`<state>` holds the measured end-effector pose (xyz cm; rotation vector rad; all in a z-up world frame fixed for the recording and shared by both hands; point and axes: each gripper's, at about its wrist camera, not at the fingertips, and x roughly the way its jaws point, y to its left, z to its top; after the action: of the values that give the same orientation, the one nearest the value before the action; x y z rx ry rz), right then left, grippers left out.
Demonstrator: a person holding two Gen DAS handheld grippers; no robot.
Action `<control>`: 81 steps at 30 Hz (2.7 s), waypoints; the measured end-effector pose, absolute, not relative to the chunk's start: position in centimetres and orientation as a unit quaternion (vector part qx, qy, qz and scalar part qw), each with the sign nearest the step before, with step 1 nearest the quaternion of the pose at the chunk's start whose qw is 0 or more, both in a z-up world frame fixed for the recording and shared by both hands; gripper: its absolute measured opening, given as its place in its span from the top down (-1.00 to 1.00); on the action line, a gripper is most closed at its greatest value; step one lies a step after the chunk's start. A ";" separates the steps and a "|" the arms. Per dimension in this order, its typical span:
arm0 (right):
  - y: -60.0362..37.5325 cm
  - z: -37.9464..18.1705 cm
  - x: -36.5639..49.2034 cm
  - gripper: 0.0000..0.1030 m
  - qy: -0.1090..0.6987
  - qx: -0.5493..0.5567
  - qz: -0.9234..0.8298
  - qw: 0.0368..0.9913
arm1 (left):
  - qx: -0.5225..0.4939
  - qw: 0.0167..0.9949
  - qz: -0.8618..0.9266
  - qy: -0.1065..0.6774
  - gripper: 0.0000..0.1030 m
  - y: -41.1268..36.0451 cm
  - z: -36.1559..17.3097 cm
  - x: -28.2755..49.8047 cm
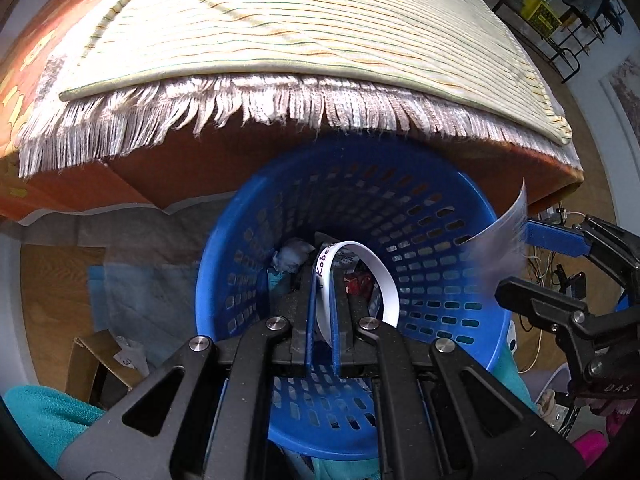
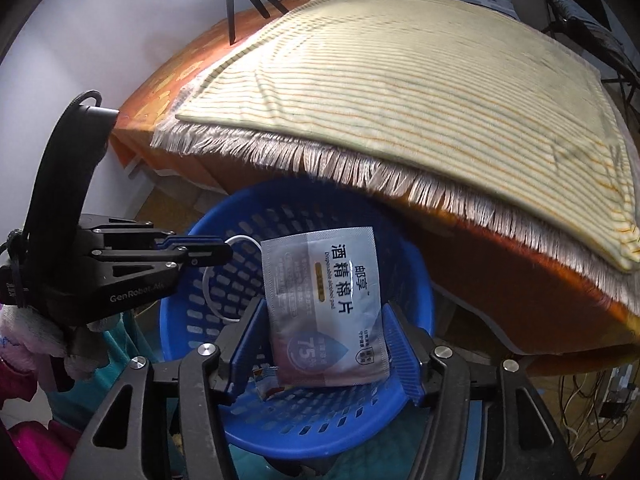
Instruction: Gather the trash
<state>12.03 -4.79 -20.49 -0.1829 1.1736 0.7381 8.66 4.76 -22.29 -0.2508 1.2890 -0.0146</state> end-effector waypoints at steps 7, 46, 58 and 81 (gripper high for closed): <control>-5.1 -20.7 12.1 -0.48 0.544 -0.078 0.332 0.767 | -0.120 0.791 -0.001 0.601 0.65 5.5 -22.6 8.5; -6.7 -16.7 13.0 -0.67 0.517 -0.078 0.281 0.805 | -0.104 0.845 0.008 0.524 -0.14 7.1 -14.3 9.0; -8.0 -10.1 14.1 -0.94 0.442 -0.004 0.284 0.851 | -0.089 0.896 0.006 0.436 -0.47 6.9 -6.6 9.0; -9.7 -4.0 14.1 -0.99 0.370 0.059 0.287 0.882 | -0.056 0.932 0.047 0.355 -0.96 5.7 1.3 7.7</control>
<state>14.13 -9.65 -4.00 0.1235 0.7699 0.5982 7.69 5.66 1.29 -0.1143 0.7256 0.0956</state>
